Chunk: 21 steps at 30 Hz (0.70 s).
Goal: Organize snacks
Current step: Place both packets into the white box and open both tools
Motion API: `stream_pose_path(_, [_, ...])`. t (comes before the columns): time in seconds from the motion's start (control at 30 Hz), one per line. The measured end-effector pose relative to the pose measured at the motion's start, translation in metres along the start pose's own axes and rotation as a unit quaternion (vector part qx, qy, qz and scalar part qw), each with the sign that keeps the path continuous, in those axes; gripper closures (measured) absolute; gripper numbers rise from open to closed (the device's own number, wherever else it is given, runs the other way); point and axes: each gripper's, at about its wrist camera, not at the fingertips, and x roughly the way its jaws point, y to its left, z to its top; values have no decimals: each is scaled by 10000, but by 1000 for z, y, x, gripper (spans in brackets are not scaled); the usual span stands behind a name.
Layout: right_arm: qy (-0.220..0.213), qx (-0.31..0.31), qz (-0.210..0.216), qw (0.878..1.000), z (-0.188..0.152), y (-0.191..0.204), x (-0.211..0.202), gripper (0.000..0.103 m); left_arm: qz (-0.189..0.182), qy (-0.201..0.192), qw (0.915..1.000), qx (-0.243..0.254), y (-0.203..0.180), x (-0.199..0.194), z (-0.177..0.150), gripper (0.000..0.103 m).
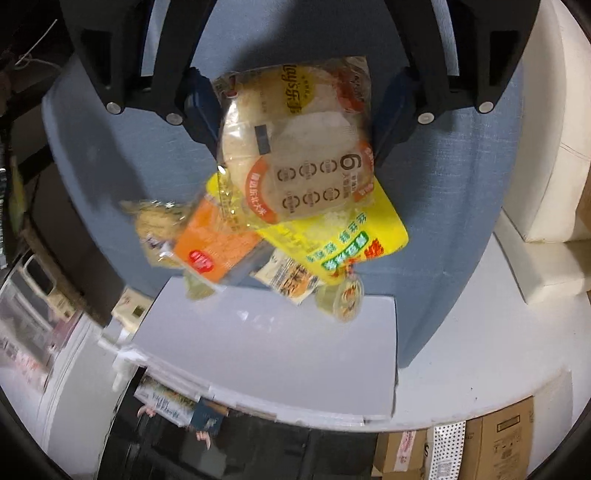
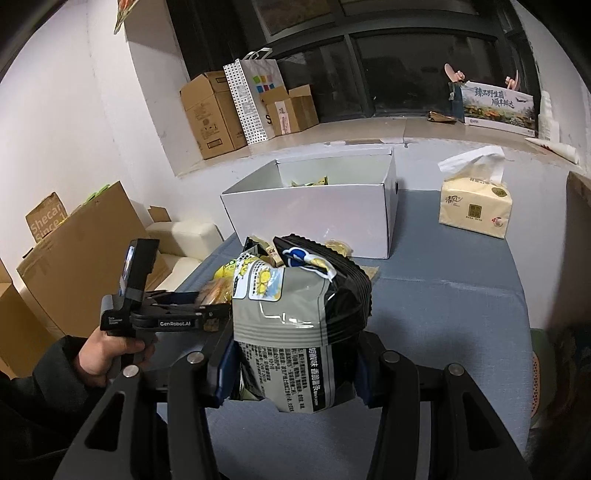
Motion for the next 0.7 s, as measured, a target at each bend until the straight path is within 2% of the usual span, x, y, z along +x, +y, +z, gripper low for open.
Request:
stream_pose_path(0.1, [-50,-7,20,10000,2,2,1,49,-158,-274,9995,37,-3,-21,3,27])
stream_pose_path(0.23, [-257,58,52,9996,15,2,1,49,-366,-806,9959,200,-14,-60,28,27])
stream_pose_path(0.33, [-396,237,138,9988,43,-4,10,49,-571,-1104,9914,401,-27,-74,62,27])
stream_pose_path(0.47, [-492,264,57,9984,95,-14,35,49,-606,-1430,9856,675,-38,-73,130,27])
stream_pose_path(0.6, [-538,470,-68,9974,150,-31,73,49,-505,-1535,9840,745,-37,-60,187,27])
stream_pose_path(0.7, [-437,380,-198,9981,178,-40,101,49,-426,-1497,9850,748,-33,-45,216,27])
